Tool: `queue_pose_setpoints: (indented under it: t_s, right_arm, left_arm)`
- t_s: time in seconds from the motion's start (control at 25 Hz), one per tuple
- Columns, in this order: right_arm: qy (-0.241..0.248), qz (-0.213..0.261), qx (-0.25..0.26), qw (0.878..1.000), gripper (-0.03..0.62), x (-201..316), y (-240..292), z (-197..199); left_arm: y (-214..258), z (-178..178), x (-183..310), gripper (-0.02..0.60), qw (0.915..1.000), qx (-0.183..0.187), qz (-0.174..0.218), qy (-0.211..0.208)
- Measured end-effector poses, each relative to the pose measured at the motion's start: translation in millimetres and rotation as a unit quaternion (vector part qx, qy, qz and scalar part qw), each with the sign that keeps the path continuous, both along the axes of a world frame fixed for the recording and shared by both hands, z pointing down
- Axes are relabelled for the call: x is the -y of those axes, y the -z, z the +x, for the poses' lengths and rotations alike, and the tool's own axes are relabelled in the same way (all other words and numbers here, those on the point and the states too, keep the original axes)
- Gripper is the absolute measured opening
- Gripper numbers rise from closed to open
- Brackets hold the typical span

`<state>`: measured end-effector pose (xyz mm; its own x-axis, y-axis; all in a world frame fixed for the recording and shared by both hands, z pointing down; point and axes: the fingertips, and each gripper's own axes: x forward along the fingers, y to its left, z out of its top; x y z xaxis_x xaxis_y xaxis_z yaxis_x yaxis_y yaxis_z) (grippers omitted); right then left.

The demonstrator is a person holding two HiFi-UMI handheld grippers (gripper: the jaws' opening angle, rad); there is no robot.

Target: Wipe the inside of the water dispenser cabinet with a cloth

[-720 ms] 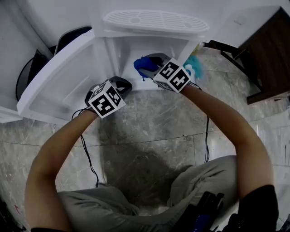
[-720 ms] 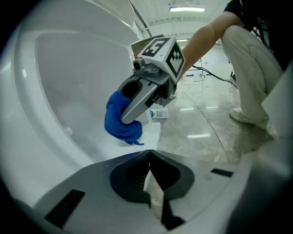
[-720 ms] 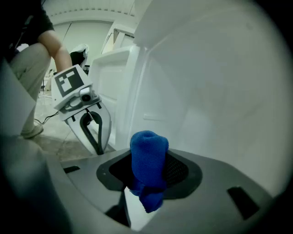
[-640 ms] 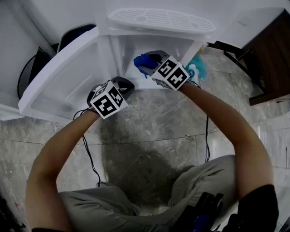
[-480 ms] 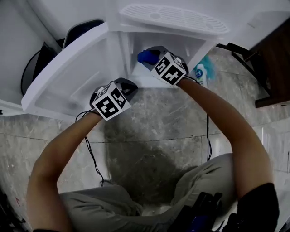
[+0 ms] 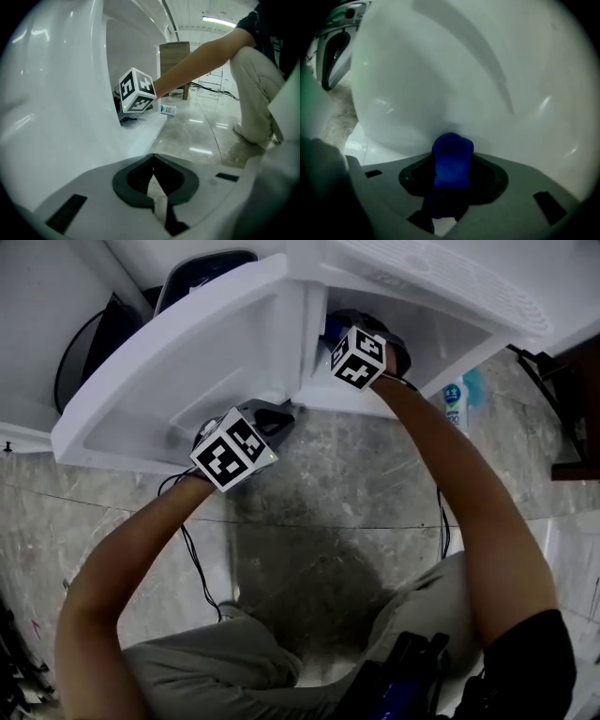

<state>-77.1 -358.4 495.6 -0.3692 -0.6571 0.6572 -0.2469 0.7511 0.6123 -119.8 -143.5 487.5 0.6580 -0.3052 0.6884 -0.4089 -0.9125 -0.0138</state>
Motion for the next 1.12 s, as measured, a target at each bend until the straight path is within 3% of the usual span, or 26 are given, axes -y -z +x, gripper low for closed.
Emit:
queue_pose_setpoints:
  t_s: [0.24,0.52,0.92,1.12]
  right_arm:
    - [-0.034,0.0,0.01,0.999,0.149,17,1,-1]
    - [0.02,0.0,-0.026,0.999,0.149,-16,-4,-7]
    - [-0.005,-0.012,-0.023,1.0,0.149,13,-2,-4]
    - [0.023,-0.015,-0.036,0.999,0.149,-11,-6,-6]
  left_arm:
    - [-3,6,-5,0.008,0.9999,-0.003,-0.004,-0.01]
    - [-3,17,5,0.008,0.9999,-0.008,-0.003,-0.011]
    - [6,14,14,0.008,0.9999,-0.016,0.005,-0.001]
    - [-3,10,11,0.008,0.9999,-0.01,0.001,0.003]
